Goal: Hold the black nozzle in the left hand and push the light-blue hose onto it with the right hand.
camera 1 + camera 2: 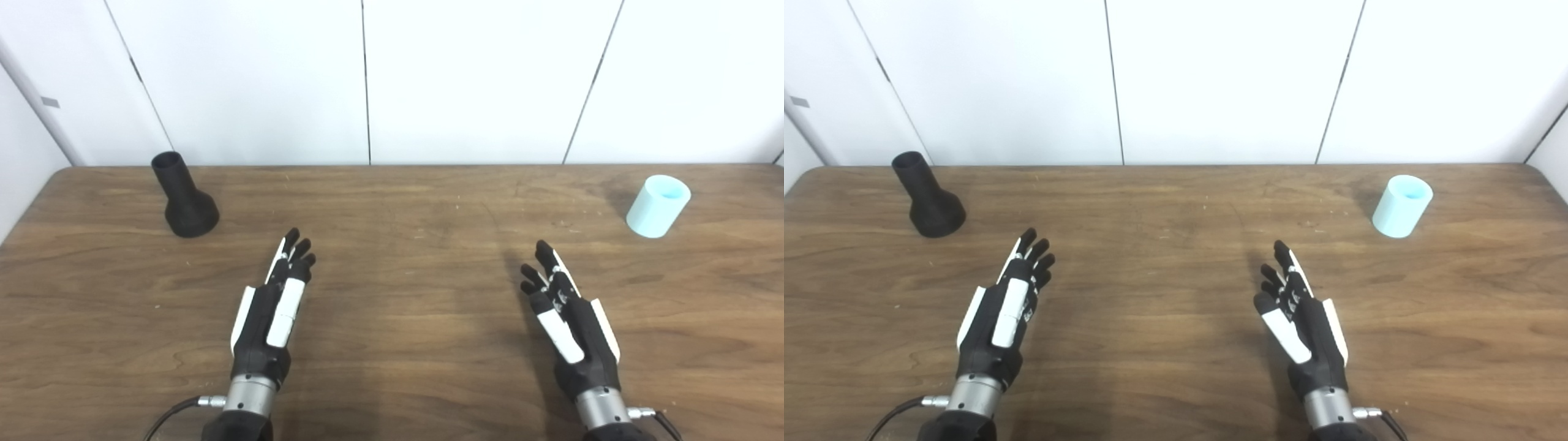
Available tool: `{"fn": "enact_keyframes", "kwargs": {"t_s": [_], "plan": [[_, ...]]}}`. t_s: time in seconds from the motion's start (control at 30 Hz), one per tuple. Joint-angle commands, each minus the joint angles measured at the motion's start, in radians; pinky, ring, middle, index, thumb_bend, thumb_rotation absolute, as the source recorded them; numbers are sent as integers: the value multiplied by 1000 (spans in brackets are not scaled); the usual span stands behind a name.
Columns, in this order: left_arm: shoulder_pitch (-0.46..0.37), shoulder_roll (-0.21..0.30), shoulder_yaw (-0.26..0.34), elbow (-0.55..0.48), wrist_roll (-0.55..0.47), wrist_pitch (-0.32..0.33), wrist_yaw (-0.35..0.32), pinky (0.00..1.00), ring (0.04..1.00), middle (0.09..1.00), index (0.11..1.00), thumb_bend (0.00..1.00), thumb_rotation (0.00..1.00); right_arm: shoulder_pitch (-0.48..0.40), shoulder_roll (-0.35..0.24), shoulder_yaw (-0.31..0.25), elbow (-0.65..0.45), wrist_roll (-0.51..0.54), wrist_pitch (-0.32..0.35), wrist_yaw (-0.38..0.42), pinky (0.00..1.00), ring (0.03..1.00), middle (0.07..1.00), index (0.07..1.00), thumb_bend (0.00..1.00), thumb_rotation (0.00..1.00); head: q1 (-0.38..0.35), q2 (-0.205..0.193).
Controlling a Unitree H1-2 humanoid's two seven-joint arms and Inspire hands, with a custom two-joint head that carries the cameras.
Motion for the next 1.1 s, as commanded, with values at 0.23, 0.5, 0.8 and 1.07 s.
{"fn": "enact_keyframes", "kwargs": {"t_s": [0.23, 0.5, 0.8, 1.07], "plan": [[4, 4, -1, -32, -3, -11, -2, 974, 951, 963, 1000, 786, 882, -18, 3, 0, -27, 14, -27, 13, 916, 937, 994, 970, 772, 693, 2, 0], [3, 2, -4, -31, 0, -10, -2, 982, 951, 963, 1000, 786, 882, -19, 1, -2, -23, 22, -24, 14, 921, 935, 992, 966, 777, 695, 2, -1], [4, 3, -3, -30, -2, -11, -2, 987, 953, 963, 1000, 786, 883, -17, 3, 0, -30, 26, -17, 11, 925, 936, 991, 966, 777, 695, 1, 0], [3, 1, -3, -26, -4, -11, -2, 985, 953, 963, 1000, 788, 881, -19, 2, -1, -24, 27, -18, 11, 924, 936, 993, 966, 777, 695, 3, -4]]}}
